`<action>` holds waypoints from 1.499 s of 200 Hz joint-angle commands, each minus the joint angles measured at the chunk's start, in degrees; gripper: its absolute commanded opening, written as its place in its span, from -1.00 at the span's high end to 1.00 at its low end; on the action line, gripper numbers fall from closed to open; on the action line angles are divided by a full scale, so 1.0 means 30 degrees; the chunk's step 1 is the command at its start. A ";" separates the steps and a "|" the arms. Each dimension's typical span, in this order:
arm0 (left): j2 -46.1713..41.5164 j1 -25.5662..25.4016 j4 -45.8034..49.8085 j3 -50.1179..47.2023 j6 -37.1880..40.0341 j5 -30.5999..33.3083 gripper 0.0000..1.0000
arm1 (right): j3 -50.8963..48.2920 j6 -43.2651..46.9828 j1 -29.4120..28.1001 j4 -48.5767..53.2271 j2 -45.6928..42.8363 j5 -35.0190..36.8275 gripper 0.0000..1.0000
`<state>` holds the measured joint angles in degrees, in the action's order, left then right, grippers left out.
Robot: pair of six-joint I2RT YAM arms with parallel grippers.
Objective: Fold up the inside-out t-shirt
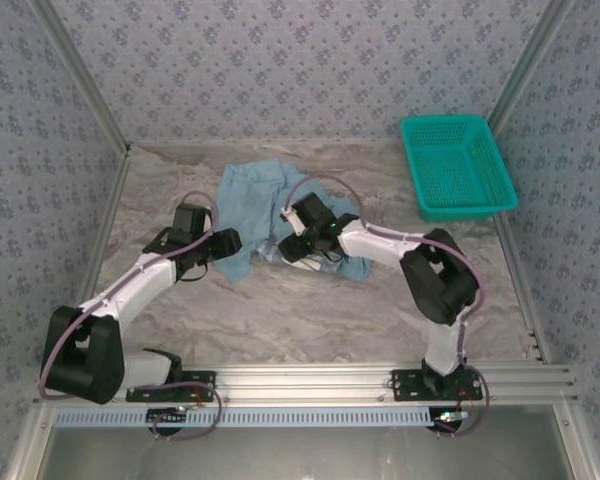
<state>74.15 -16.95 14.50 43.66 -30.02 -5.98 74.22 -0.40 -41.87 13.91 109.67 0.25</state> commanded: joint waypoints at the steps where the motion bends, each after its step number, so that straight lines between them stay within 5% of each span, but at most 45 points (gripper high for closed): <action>1: 0.0883 -0.0004 0.0660 0.0902 0.0143 0.0864 -0.29 | 0.1847 0.1496 0.0121 0.1930 0.1473 0.2590 -0.21; 49: 0.4296 0.0201 0.1034 0.1966 0.0067 0.0843 -0.33 | 0.1367 0.1775 0.1202 0.2705 -0.0330 0.4140 1.00; 85: 0.5550 0.0004 0.0675 0.2447 0.0352 -0.0051 -0.32 | -0.1451 0.1524 0.2233 0.2074 -0.4064 0.1754 0.99; 102: 0.5606 -0.0058 0.0612 0.2418 0.0426 -0.0081 -0.32 | -0.1602 0.1725 0.1213 0.1757 -0.3890 0.0955 0.25; 118: 0.5479 -0.0091 0.0565 0.2321 0.0484 -0.0076 -0.32 | -0.0874 0.1684 0.0443 0.1881 -0.2551 0.1913 -0.23; 132: 0.5346 -0.0085 0.0494 0.2204 0.0527 -0.0088 -0.32 | 0.0054 0.1849 0.0215 0.2324 -0.1275 0.2166 -0.45; 151: 0.5371 -0.0092 0.0513 0.2194 0.0631 -0.0113 -0.32 | 0.0749 0.1923 -0.0098 0.2222 -0.0045 0.2287 -0.49; 176: 0.5444 -0.0092 0.0355 0.2088 0.0603 -0.0191 -0.32 | 0.1970 0.2146 -0.0028 0.3437 0.1550 0.3119 -0.35; 208: 0.5938 -0.0092 0.0293 0.2087 0.0673 -0.0077 -0.23 | 0.1659 0.2102 0.0345 0.3002 0.1220 0.3661 0.46; 240: 0.6561 -0.0092 -0.0021 0.2172 0.0776 -0.0199 0.10 | 0.0800 0.1085 0.1193 0.2580 -0.0469 0.1430 0.97; 266: 0.7064 -0.0019 -0.0249 0.2215 0.1055 -0.0234 0.51 | -0.0127 0.0336 0.1891 0.2860 -0.2296 0.0129 1.00; 285: 0.7363 0.0166 -0.0337 0.2190 0.1190 -0.0531 1.00 | -0.1166 -0.0017 0.2826 0.3687 -0.4764 -0.0555 1.00; 300: 0.6782 0.0360 -0.0540 0.1739 0.0981 -0.0568 1.00 | -0.2557 -0.0902 0.4264 0.4357 -0.7388 -0.1404 1.00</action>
<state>95.04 -16.75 13.41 49.36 -27.09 -6.61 71.22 1.39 -34.00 22.52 98.17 0.93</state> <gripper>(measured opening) 0.038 0.057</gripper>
